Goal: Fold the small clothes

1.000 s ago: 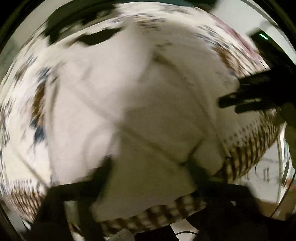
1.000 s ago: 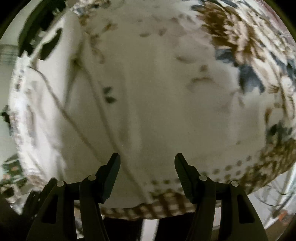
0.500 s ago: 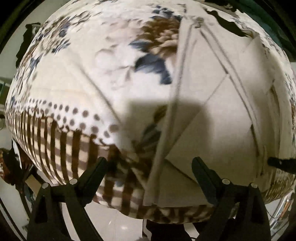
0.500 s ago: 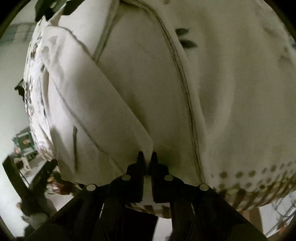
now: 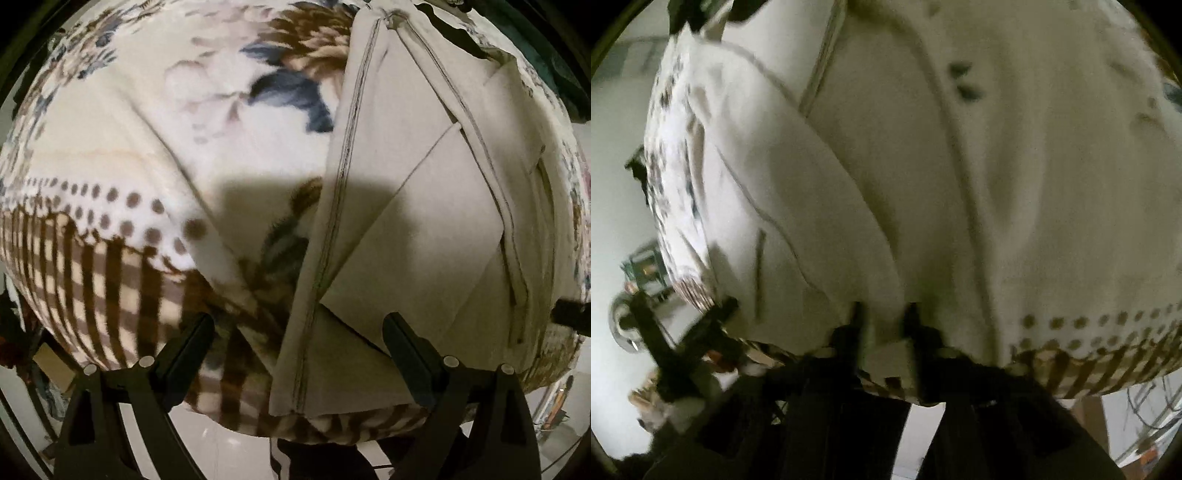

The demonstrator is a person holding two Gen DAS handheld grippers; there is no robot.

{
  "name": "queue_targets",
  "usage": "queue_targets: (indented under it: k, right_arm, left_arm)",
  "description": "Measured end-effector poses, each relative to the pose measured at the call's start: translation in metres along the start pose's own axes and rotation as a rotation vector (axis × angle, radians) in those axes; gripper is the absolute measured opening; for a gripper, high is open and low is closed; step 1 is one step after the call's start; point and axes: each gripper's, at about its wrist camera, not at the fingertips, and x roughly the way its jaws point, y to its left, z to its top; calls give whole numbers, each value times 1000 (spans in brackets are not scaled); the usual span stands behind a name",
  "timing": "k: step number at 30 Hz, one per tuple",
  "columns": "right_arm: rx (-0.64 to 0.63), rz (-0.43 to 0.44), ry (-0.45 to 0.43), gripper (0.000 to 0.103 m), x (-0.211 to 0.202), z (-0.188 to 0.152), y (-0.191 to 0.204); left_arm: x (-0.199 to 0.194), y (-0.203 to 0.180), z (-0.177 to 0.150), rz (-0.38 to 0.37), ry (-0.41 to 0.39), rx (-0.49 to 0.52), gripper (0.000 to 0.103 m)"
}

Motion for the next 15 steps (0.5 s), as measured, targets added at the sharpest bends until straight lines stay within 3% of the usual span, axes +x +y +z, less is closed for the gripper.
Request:
queue_targets:
  k: [3,9,10,11,14,15]
  right_arm:
    - [82,-21,-30,50,-19,2,-31]
    - [207,5,95,50,12,-4,-82]
    - [213,21,109,50,18,-8,-85]
    - [220,46,126,50,25,-12,-87]
    - [235,78,151,48,36,-21,-88]
    - [237,79,151,40,36,-23,-88]
  left_arm:
    - [11,3,-5,-68,34,-13,93]
    - [24,4,-17,-130,65,-34,93]
    - [24,4,-21,-134,61,-41,89]
    - [23,5,-24,-135,57,-48,83]
    - [20,16,-36,-112,42,-60,46]
    - [19,22,-38,-95,41,-66,28]
